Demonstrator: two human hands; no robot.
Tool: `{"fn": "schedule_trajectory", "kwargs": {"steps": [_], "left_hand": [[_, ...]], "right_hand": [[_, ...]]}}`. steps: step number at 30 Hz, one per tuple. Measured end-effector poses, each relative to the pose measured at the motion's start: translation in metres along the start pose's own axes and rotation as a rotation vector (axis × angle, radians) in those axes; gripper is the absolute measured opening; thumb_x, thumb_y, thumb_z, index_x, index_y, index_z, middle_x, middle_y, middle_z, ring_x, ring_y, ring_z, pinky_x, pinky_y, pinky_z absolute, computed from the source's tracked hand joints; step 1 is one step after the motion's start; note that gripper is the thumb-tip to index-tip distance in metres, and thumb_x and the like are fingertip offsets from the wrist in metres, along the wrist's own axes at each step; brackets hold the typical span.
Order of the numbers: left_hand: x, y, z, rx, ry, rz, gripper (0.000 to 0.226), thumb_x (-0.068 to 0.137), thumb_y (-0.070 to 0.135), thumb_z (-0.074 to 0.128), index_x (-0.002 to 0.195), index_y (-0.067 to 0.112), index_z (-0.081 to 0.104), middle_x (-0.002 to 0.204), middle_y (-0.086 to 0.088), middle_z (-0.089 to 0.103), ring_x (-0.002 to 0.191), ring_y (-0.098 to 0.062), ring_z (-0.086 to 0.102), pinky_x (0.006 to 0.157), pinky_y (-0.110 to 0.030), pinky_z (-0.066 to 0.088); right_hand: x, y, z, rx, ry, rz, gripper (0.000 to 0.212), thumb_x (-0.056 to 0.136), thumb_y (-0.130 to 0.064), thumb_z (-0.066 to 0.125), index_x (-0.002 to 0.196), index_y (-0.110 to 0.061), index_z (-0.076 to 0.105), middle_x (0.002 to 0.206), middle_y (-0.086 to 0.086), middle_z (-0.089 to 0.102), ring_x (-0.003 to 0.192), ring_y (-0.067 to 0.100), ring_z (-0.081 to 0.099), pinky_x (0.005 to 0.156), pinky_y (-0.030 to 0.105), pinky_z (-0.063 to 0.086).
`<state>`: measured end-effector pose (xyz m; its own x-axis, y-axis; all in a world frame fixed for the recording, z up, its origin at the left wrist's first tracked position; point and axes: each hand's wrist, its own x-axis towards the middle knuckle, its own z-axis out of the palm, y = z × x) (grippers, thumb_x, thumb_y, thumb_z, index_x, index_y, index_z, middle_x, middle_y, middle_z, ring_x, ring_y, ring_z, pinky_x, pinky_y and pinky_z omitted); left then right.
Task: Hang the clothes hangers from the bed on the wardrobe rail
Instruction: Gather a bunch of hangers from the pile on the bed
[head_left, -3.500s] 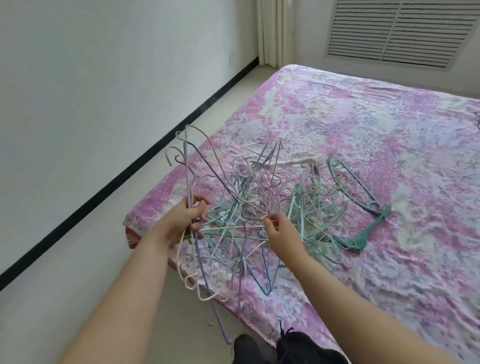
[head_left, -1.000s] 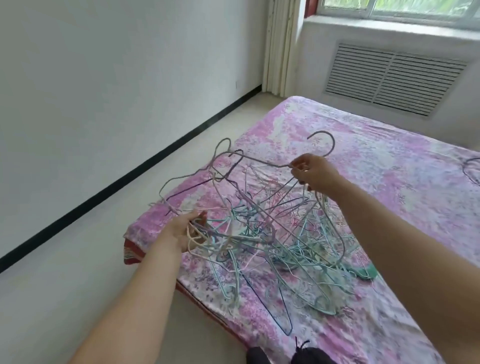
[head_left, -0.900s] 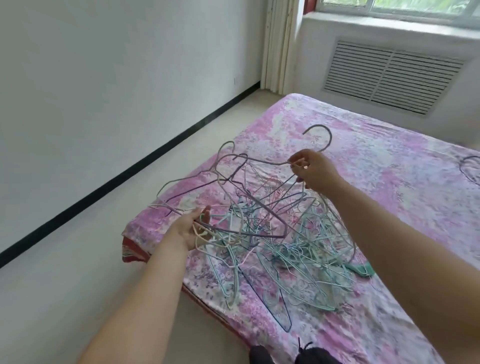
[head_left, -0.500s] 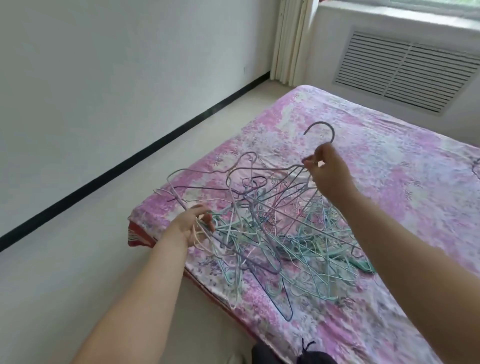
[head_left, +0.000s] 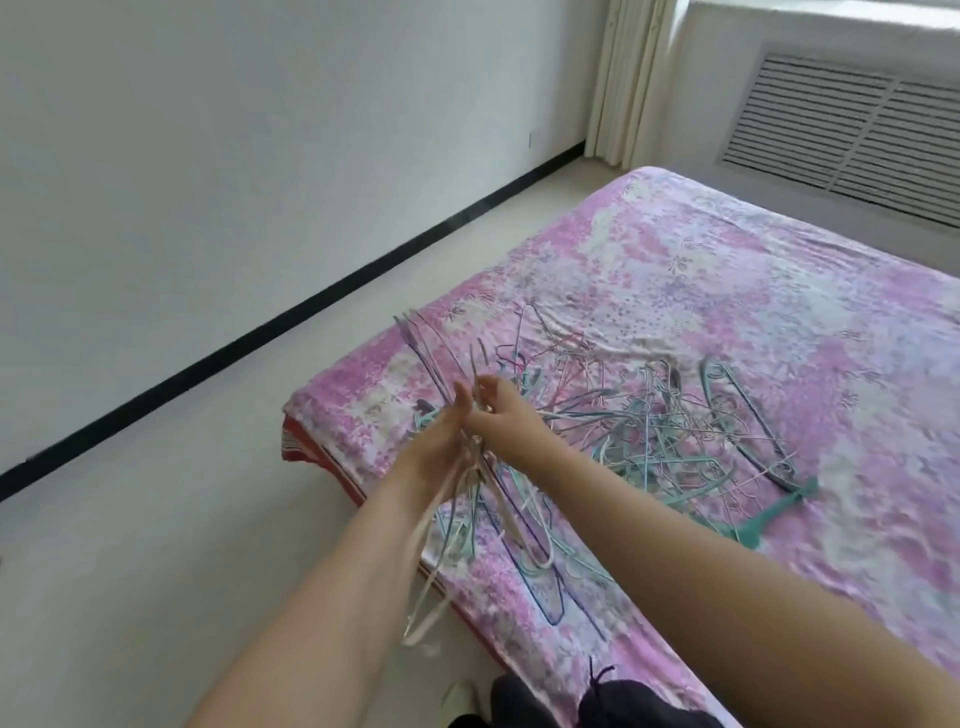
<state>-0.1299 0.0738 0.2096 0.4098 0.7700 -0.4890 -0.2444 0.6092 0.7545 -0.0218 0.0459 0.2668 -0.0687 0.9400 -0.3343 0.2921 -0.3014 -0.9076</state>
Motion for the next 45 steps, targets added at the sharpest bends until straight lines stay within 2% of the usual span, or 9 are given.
{"fn": "schedule_trajectory", "kwargs": {"steps": [5,9,12,16,23,30,34,39,45], "left_hand": [[-0.017,-0.008,0.019,-0.016,0.027,-0.026,0.051,0.094,0.049,0.04,0.089,0.009,0.072,0.087,-0.012,0.068,0.072,-0.022,0.069,0.06,-0.032,0.057],[-0.029,-0.023,0.026,-0.031,0.065,-0.001,0.06,0.088,0.048,0.049,0.121,-0.001,0.056,0.076,-0.011,0.065,0.067,-0.023,0.066,0.063,-0.035,0.056],[-0.034,-0.028,0.038,-0.044,0.107,0.02,0.045,0.095,0.042,0.046,0.112,0.001,0.056,0.05,-0.002,0.052,0.05,-0.019,0.059,0.053,-0.031,0.054],[-0.038,-0.03,0.05,0.013,0.116,0.005,0.029,0.095,0.03,0.047,0.105,0.004,0.057,0.049,0.001,0.059,0.045,-0.012,0.059,0.047,-0.027,0.053],[-0.026,-0.029,0.057,0.168,0.212,-0.22,0.012,0.088,0.02,0.056,0.091,0.008,0.058,0.052,-0.005,0.056,0.042,-0.015,0.055,0.053,-0.027,0.042],[-0.028,-0.055,0.021,0.21,0.467,-0.377,0.016,0.091,0.015,0.06,0.076,0.011,0.057,0.047,0.0,0.055,0.038,-0.008,0.051,0.041,-0.018,0.041],[-0.051,-0.07,-0.003,0.081,0.462,-0.436,0.02,0.093,0.007,0.053,0.074,0.009,0.056,0.061,-0.004,0.061,0.032,-0.004,0.045,0.035,-0.013,0.037],[-0.071,-0.093,-0.002,0.34,0.476,-0.39,0.025,0.093,0.017,0.061,0.072,0.019,0.046,0.048,0.008,0.042,0.034,-0.002,0.037,0.04,-0.014,0.031],[-0.088,-0.087,-0.017,0.556,0.488,-0.255,0.018,0.085,0.023,0.072,0.083,0.017,0.054,0.045,0.007,0.035,0.036,-0.007,0.029,0.046,-0.017,0.027]], "right_hand": [[-0.029,0.007,-0.014,-0.513,-0.129,-0.187,0.053,0.094,-0.013,0.041,0.143,-0.006,0.022,0.112,0.023,0.06,0.096,0.034,0.06,0.069,0.033,0.042],[-0.038,0.008,-0.039,-0.789,-0.196,-0.312,0.037,0.095,-0.017,0.045,0.131,-0.009,0.035,0.107,0.017,0.063,0.089,0.033,0.059,0.068,0.036,0.044],[-0.045,0.014,-0.048,-0.91,-0.163,-0.373,0.039,0.095,-0.016,0.045,0.132,-0.011,0.033,0.102,0.013,0.065,0.085,0.032,0.06,0.07,0.037,0.043],[-0.049,0.028,-0.055,-0.825,-0.136,-0.388,0.042,0.096,-0.039,0.048,0.129,-0.016,0.039,0.1,0.005,0.07,0.097,0.028,0.063,0.102,0.041,0.032],[-0.053,0.08,-0.058,-0.663,0.131,-0.448,0.036,0.099,-0.045,0.038,0.13,-0.031,0.05,0.099,0.002,0.072,0.092,0.03,0.065,0.069,0.034,0.046],[-0.033,0.094,-0.064,-0.74,0.017,-0.383,0.036,0.096,-0.044,0.04,0.097,-0.025,0.07,0.079,-0.001,0.07,0.07,0.022,0.062,0.056,0.027,0.045],[0.009,0.115,-0.082,-0.823,0.114,-0.295,0.037,0.096,-0.043,0.043,0.121,-0.022,0.059,0.122,0.005,0.063,0.114,0.026,0.054,0.085,0.037,0.047],[0.066,0.161,-0.072,-1.251,-0.454,-0.06,0.117,0.067,-0.08,0.056,0.153,-0.022,0.002,0.161,0.005,-0.002,0.147,0.035,0.001,0.115,0.061,0.009],[0.058,0.25,-0.053,-1.264,-0.53,0.204,0.099,0.081,-0.039,0.07,0.152,-0.017,0.005,0.15,0.015,0.027,0.133,0.034,0.036,0.104,0.049,0.04]]}}
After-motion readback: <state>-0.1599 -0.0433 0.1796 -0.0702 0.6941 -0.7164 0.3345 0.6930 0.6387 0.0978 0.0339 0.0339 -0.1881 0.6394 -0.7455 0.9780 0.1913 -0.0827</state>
